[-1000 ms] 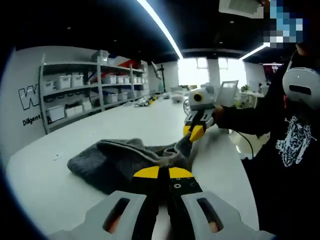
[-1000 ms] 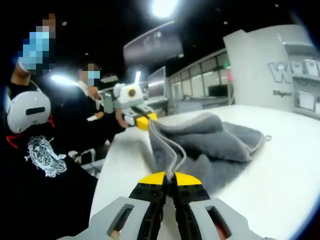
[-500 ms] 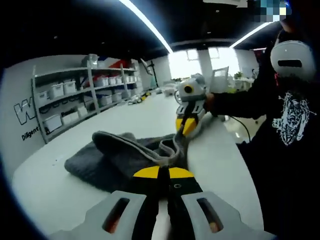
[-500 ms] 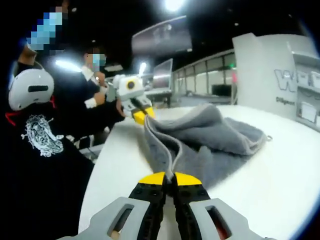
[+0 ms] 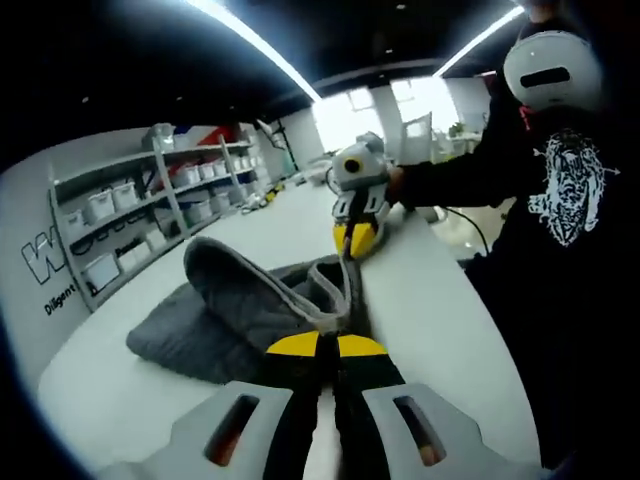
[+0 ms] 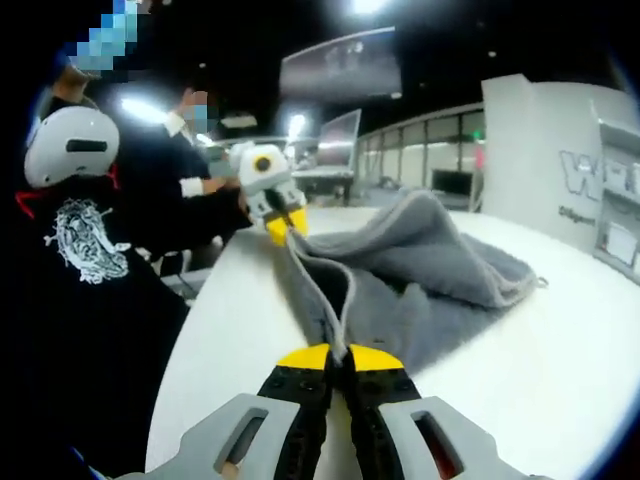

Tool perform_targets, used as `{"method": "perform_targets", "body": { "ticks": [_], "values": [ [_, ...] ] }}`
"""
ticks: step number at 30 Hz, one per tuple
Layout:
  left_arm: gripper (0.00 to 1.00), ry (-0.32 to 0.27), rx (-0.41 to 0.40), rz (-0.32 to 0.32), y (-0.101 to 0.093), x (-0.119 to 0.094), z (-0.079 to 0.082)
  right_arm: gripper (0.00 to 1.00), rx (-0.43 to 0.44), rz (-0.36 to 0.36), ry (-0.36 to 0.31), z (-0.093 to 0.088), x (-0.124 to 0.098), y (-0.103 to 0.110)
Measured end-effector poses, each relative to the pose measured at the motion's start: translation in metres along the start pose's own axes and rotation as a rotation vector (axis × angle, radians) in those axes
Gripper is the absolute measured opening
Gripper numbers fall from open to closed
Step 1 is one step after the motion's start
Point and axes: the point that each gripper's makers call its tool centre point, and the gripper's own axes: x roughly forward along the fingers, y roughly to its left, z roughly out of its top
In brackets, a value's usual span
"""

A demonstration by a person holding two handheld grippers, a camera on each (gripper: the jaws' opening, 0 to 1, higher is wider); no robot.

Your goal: Open the folded towel by lifting each exposed corner and separating the folded layers until the towel lies flat within the target outline without major curled edges

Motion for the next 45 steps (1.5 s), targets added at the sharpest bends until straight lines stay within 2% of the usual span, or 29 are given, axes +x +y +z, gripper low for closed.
{"method": "perform_targets", "body": {
  "ticks": [7,14,23,30,32,34,39,45],
  "values": [
    [0.01,0.021,0.047,-0.015,-0.007,0.004,-0.009,0.01,-0.018,-0.001,0.015,-0.004,0.000,0.002],
    [0.01,0.044,0.048,-0.030,-0.011,0.003,-0.018,0.01,-0.069,-0.004,0.011,-0.008,-0.002,0.007],
    [0.01,0.011,0.026,-0.029,-0.014,0.004,-0.018,0.02,-0.101,-0.003,0.002,-0.008,-0.003,0.012],
    [0.05,-0.014,0.005,-0.017,-0.017,0.002,-0.017,0.08,-0.098,0.023,-0.008,-0.008,-0.004,0.018],
    [0.07,-0.020,-0.019,-0.030,-0.019,0.001,-0.015,0.10,-0.100,0.035,-0.014,-0.007,-0.006,0.020],
    [0.10,-0.027,-0.040,-0.041,-0.020,0.000,-0.014,0.13,-0.068,0.082,-0.033,-0.005,-0.009,0.027],
    [0.15,-0.082,-0.180,-0.110,-0.029,-0.006,-0.003,0.13,-0.022,0.111,-0.075,0.002,-0.014,0.030],
    [0.15,-0.093,-0.215,-0.128,-0.031,-0.011,0.000,0.13,0.009,0.128,-0.084,0.005,-0.015,0.033]
  ]
}}
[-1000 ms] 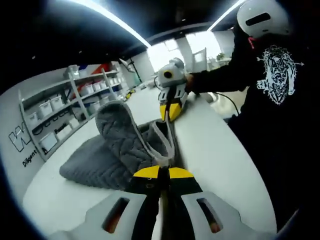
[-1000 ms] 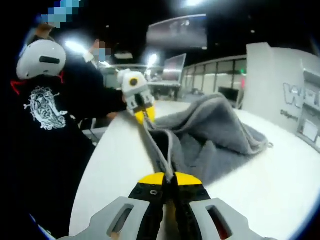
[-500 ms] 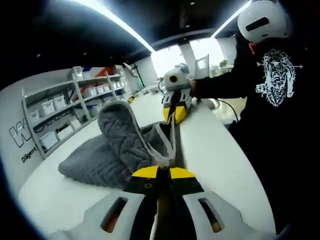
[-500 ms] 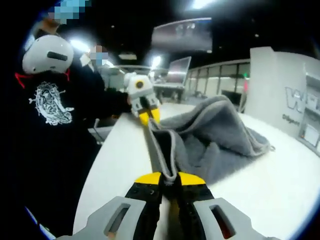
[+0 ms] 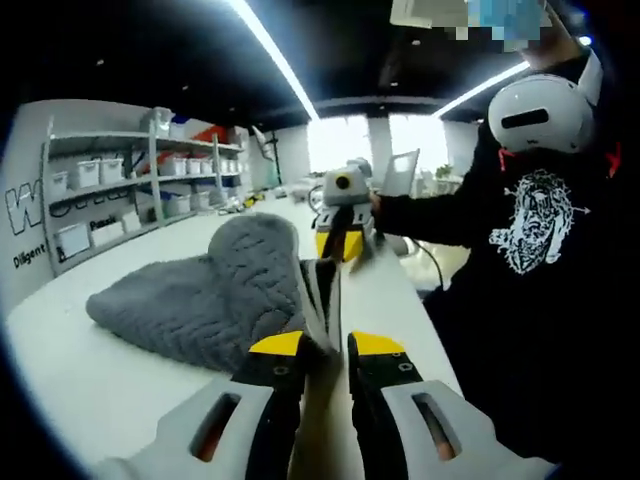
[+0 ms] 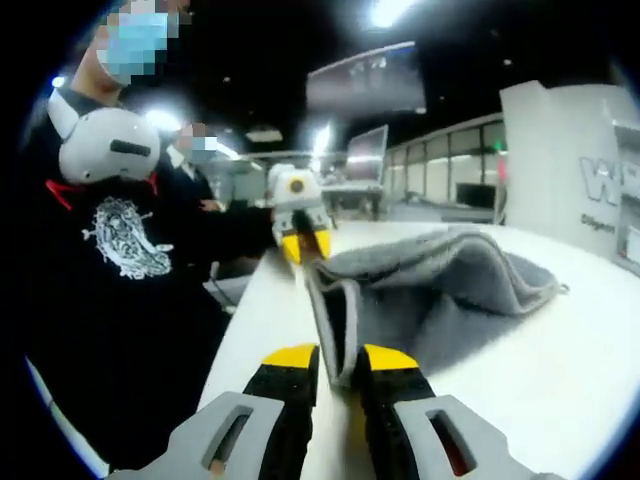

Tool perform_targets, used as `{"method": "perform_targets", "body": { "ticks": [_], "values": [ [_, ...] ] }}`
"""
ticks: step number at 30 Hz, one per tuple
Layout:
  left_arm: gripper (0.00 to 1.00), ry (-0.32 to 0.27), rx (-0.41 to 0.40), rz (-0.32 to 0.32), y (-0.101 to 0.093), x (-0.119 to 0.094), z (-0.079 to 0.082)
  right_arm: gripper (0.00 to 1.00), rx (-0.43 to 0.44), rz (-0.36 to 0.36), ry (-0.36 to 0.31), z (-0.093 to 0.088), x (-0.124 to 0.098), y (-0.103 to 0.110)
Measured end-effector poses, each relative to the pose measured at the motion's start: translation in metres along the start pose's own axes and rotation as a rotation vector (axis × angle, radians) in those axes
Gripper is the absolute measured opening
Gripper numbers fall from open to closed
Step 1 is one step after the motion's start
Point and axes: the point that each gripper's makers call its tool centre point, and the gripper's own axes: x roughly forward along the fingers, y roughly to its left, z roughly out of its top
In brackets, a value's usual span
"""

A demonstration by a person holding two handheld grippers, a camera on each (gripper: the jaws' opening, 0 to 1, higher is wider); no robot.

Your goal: Open the folded towel by lifting each exposed corner and separating the folded layers until the towel lies flat within the target outline without major curled edges

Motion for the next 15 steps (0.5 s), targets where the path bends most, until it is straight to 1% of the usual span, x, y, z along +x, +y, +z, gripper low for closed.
{"method": "perform_targets", "body": {
  "ticks": [3,4,8,11,14,15],
  "values": [
    [0.17,-0.008,-0.011,-0.004,-0.002,0.000,0.002,0.13,0.023,-0.001,-0.016,0.003,-0.001,0.000],
    [0.19,-0.010,-0.018,-0.005,-0.001,-0.001,0.004,0.13,0.026,-0.002,-0.017,0.003,-0.001,0.000],
    [0.25,-0.047,-0.044,0.000,0.001,-0.003,0.012,0.13,0.041,0.001,-0.023,0.004,-0.002,0.001],
    [0.30,-0.073,-0.059,0.010,0.004,-0.003,0.017,0.14,0.071,0.011,-0.061,0.010,-0.006,0.000],
    [0.35,-0.101,-0.073,0.037,0.010,-0.004,0.022,0.14,0.086,0.007,-0.089,0.015,-0.009,-0.001],
    [0.36,-0.107,-0.078,0.045,0.012,-0.004,0.023,0.16,0.092,0.004,-0.102,0.017,-0.010,-0.002]
  ]
}}
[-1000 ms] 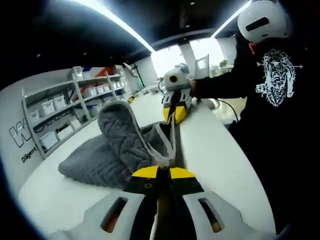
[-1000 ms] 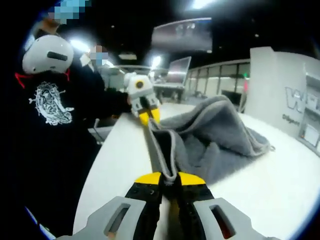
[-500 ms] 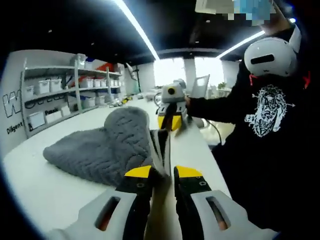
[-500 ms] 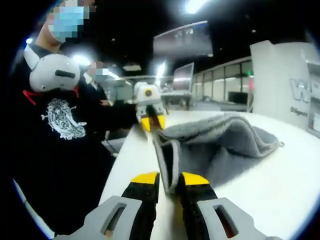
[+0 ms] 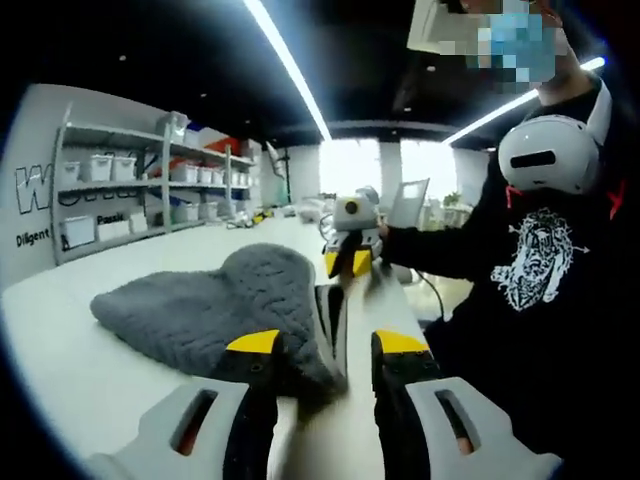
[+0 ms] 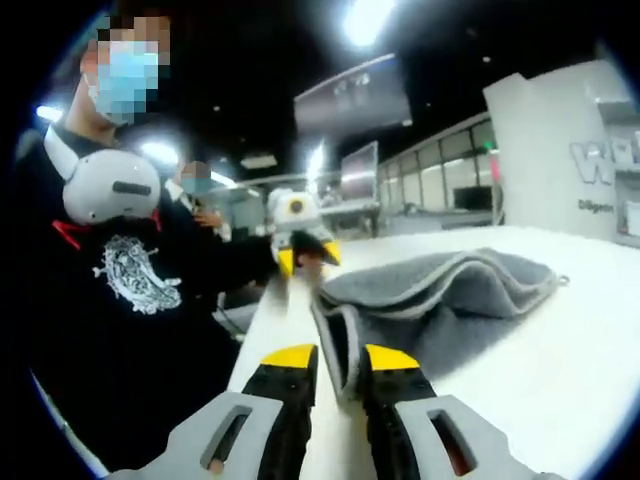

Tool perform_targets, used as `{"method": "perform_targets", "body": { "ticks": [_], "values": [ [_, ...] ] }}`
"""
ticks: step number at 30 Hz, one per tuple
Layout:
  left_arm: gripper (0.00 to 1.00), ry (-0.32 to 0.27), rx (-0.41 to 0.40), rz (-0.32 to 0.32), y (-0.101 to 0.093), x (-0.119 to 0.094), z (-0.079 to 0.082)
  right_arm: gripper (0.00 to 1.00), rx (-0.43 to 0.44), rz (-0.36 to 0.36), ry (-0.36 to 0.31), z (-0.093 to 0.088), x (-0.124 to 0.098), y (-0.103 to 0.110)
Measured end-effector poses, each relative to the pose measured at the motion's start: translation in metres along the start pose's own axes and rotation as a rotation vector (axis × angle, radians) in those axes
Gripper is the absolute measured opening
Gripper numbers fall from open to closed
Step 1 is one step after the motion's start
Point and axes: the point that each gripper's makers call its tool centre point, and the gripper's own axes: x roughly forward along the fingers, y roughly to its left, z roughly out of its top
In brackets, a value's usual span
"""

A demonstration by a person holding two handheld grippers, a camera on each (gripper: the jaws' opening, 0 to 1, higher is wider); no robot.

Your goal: Open the folded towel by lifting each exposed corner and separating the folded layers until the towel lies flat within the target outline without major curled edges

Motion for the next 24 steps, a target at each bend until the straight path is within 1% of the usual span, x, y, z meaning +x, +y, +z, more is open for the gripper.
{"method": "perform_targets", "body": {
  "ticks": [2,3,4,5,6,7,8,9,10,11,12,13,14,15,16,17,18,21,23,24],
  "values": [
    [0.33,0.000,-0.020,0.003,0.002,-0.001,0.000,0.31,0.040,0.002,-0.070,0.013,0.000,0.001],
    [0.35,-0.004,-0.022,0.010,0.003,-0.002,0.001,0.40,0.060,-0.007,-0.115,0.022,-0.001,-0.001],
    [0.40,-0.018,-0.020,0.035,0.007,-0.002,0.004,0.49,0.071,-0.019,-0.151,0.029,-0.002,-0.004],
    [0.46,-0.025,-0.025,0.051,0.009,-0.003,0.006,0.54,0.071,-0.047,-0.168,0.034,-0.005,-0.010],
    [0.53,-0.029,-0.027,0.062,0.011,-0.004,0.007,0.62,0.066,-0.069,-0.168,0.034,-0.006,-0.014],
    [0.67,-0.039,-0.020,0.092,0.016,-0.004,0.011,0.71,0.056,-0.135,-0.149,0.033,-0.009,-0.023],
    [0.84,-0.054,-0.007,0.138,0.022,-0.005,0.015,0.89,0.057,-0.196,-0.160,0.037,-0.010,-0.033],
    [0.98,-0.064,-0.024,0.186,0.028,-0.005,0.018,0.95,0.054,-0.236,-0.181,0.042,-0.011,-0.039],
    [1.00,-0.045,-0.050,0.231,0.033,-0.009,0.019,0.99,0.050,-0.303,-0.188,0.047,-0.018,-0.050],
    [1.00,-0.056,-0.081,0.255,0.036,-0.010,0.024,1.00,0.055,-0.314,-0.197,0.051,-0.021,-0.053],
    [1.00,-0.063,-0.089,0.301,0.043,-0.015,0.029,1.00,0.074,-0.333,-0.221,0.057,-0.024,-0.057],
    [1.00,-0.070,-0.075,0.331,0.047,-0.019,0.035,1.00,0.076,-0.358,-0.247,0.063,-0.030,-0.060],
    [1.00,-0.089,-0.056,0.345,0.047,-0.023,0.041,1.00,0.075,-0.381,-0.256,0.067,-0.034,-0.063],
    [1.00,-0.091,-0.060,0.341,0.044,-0.025,0.044,1.00,0.067,-0.397,-0.260,0.070,-0.038,-0.065],
    [1.00,-0.095,-0.061,0.347,0.046,-0.028,0.047,1.00,0.057,-0.408,-0.263,0.073,-0.041,-0.065],
    [1.00,-0.103,-0.061,0.380,0.051,-0.033,0.051,1.00,0.048,-0.421,-0.267,0.076,-0.047,-0.068],
    [1.00,-0.098,-0.061,0.406,0.055,-0.037,0.052,1.00,0.041,-0.434,-0.263,0.077,-0.051,-0.069],
    [1.00,-0.079,-0.059,0.448,0.062,-0.044,0.052,1.00,0.024,-0.470,-0.247,0.077,-0.058,-0.073],
    [1.00,-0.063,-0.071,0.461,0.064,-0.048,0.051,1.00,0.019,-0.505,-0.208,0.073,-0.062,-0.076],
    [1.00,-0.066,-0.081,0.476,0.067,-0.051,0.052,1.00,-0.003,-0.528,-0.188,0.072,-0.063,-0.077]
  ]
}}
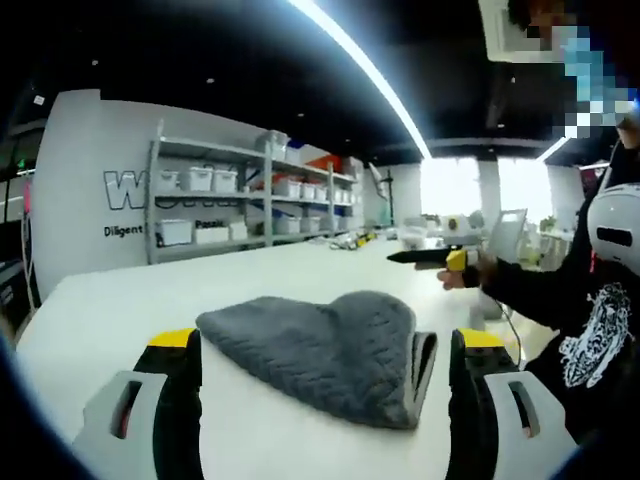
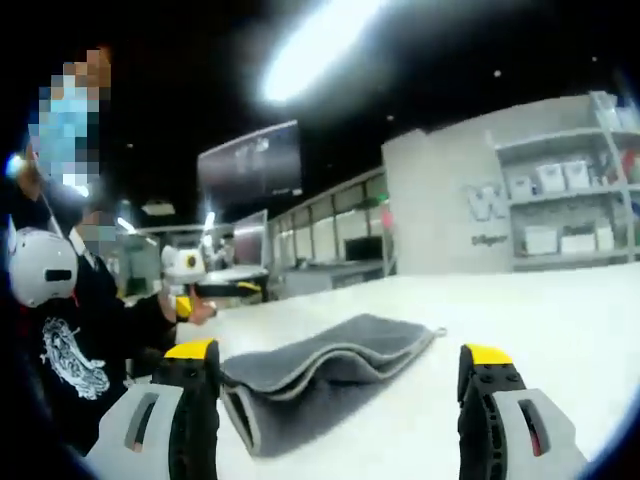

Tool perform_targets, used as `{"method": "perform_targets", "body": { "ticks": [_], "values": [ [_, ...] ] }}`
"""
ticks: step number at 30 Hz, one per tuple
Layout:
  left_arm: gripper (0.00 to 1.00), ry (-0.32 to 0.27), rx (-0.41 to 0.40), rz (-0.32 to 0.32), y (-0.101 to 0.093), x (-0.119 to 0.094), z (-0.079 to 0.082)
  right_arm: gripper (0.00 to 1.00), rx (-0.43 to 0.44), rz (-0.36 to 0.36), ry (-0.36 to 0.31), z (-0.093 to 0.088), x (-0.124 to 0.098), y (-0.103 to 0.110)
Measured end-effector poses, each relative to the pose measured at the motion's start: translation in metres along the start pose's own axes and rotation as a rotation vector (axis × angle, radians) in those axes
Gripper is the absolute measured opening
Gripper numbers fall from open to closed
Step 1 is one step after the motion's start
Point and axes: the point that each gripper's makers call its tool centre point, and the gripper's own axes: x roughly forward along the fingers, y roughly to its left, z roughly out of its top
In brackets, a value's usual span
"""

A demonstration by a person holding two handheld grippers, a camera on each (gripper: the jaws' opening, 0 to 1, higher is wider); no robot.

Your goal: Open the folded towel by lifting each exposed corner and separating the folded layers until the towel lies flat within the target outline without major curled edges

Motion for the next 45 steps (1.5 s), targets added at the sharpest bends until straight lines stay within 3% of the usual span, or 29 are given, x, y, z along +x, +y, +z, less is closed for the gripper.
{"method": "perform_targets", "body": {
  "ticks": [4,7,16,21,25,28,30,34,37,43,45],
  "values": [
    [1.00,-0.009,-0.006,0.078,0.011,-0.006,0.007,1.00,-0.015,-0.108,0.027,0.002,-0.006,-0.010],
    [1.00,0.030,0.015,0.143,0.020,-0.009,0.002,1.00,0.011,-0.159,0.026,0.007,-0.011,-0.015],
    [1.00,0.051,0.040,0.200,0.020,-0.015,0.003,1.00,0.007,-0.234,0.036,0.007,-0.030,-0.020],
    [1.00,0.112,0.079,0.319,0.031,-0.028,0.000,1.00,0.034,-0.296,0.032,0.010,-0.044,-0.036],
    [1.00,0.074,0.039,0.297,0.019,-0.032,0.003,1.00,0.034,-0.315,0.016,0.015,-0.052,-0.042],
    [1.00,0.066,0.027,0.281,0.012,-0.030,0.003,1.00,-0.004,-0.314,0.043,0.012,-0.054,-0.042],
    [1.00,0.065,0.093,0.247,0.004,-0.027,0.004,0.96,-0.041,-0.268,0.047,0.011,-0.052,-0.034],
    [1.00,0.108,0.128,0.282,0.003,-0.027,0.000,0.97,-0.040,-0.251,0.068,0.007,-0.051,-0.028],
    [1.00,0.112,0.109,0.276,-0.002,-0.027,0.000,0.97,-0.080,-0.262,0.105,0.005,-0.053,-0.032],
    [1.00,0.148,0.115,0.276,-0.008,-0.017,0.005,0.95,-0.149,-0.266,0.157,0.022,-0.050,-0.045],
    [1.00,0.157,0.118,0.266,-0.013,-0.013,0.010,0.99,-0.164,-0.270,0.167,0.030,-0.046,-0.050]
  ]
}}
